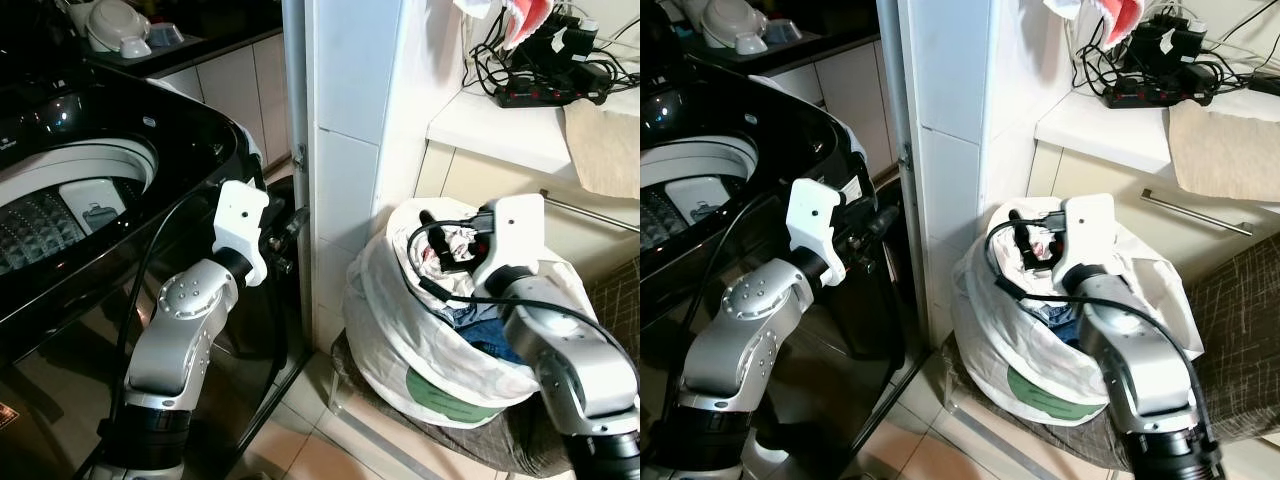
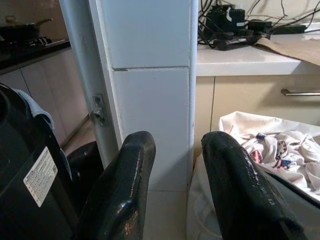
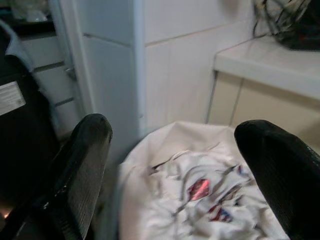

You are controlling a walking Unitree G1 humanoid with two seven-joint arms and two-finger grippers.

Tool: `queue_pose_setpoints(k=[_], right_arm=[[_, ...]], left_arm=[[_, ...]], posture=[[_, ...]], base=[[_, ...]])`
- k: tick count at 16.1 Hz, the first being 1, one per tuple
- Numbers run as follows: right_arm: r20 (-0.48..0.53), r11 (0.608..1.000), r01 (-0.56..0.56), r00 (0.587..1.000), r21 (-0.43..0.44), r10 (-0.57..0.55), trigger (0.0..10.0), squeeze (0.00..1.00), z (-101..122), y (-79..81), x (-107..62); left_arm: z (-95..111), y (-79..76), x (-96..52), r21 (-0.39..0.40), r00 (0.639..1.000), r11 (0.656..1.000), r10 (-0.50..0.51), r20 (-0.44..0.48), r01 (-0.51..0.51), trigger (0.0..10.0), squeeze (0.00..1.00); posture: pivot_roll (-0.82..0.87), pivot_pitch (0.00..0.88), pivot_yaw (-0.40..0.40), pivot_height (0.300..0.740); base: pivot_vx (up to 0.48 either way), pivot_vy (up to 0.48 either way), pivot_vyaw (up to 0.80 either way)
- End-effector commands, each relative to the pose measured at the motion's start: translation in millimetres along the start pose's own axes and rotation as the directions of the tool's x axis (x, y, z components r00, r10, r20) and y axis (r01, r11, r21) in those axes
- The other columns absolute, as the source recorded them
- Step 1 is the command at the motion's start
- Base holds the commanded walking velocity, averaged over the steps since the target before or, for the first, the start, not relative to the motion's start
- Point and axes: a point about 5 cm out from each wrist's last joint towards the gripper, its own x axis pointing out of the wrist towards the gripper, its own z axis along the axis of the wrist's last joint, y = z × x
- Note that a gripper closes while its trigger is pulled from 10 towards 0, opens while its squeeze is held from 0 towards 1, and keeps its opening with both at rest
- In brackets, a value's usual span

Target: Clothes washing

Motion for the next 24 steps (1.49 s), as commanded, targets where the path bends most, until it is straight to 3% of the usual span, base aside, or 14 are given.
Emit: queue_pose_setpoints(k=[1, 10, 12, 13, 14, 21, 24], right_arm=[[-0.010, 1.000, -0.013, 1.000, -0.003, 0.013, 10.0, 0.00, 2, 2.0, -3.2], [-0.044, 0.998, -0.027, 0.999, 0.060, 0.030, 10.0, 0.00, -2, 10.6, -11.4], [-0.071, 0.995, -0.099, 0.993, -0.021, 0.097, 10.0, 0.00, -4, 17.7, -13.1], [-0.066, 0.994, -0.107, 0.992, 0.002, 0.107, 10.0, 0.00, -5, 20.2, -14.2], [-0.074, 0.993, -0.098, 0.992, 0.061, 0.103, 10.0, 0.00, -6, 21.0, -15.0], [-0.120, 0.994, -0.104, 0.987, 0.023, 0.106, 10.0, 0.00, -12, 18.4, -17.7], [-0.116, 0.995, -0.100, 0.988, 0.021, 0.102, 10.0, 0.00, -11, 17.6, -18.8]], left_arm=[[2, 0.3, 0.1, 0.006, 1.000, 1.000, 0.017, 0.007, -0.017, 10.0, 0.00], [6, -0.2, 1.4, -0.003, 1.000, 1.000, 0.005, 0.007, -0.005, 10.0, 0.00], [6, 0.4, 0.7, 0.001, 1.000, 1.000, 0.004, 0.006, -0.004, 10.0, 0.00], [6, 0.8, 0.1, 0.003, 1.000, 1.000, 0.006, 0.000, -0.006, 10.0, 0.00], [5, 1.3, -1.6, -0.001, 1.000, 1.000, 0.008, 0.003, -0.008, 10.0, 0.00], [0, 3.6, -3.3, 0.024, 1.000, 1.000, 0.003, -0.028, -0.002, 10.0, 0.00], [0, 1.1, -3.6, 0.019, 1.000, 1.000, -0.016, -0.025, 0.016, 10.0, 0.00]], posture=[[-0.10, 0.000, 0.026, 0.740], [-0.10, 0.000, 0.039, 0.740], [-0.10, 0.000, 0.041, 0.740], [-0.10, 0.000, 0.041, 0.740], [-0.10, 0.000, 0.039, 0.740], [-0.10, 0.000, 0.040, 0.740], [-0.10, 0.000, 0.043, 0.740]], base=[[0.274, 0.000, 0.00], [0.324, 0.000, -0.09], [0.362, 0.000, 0.80], [0.341, 0.000, 0.80], [0.000, 0.000, 0.00], [0.000, 0.000, 0.00], [0.000, 0.356, 0.00]])
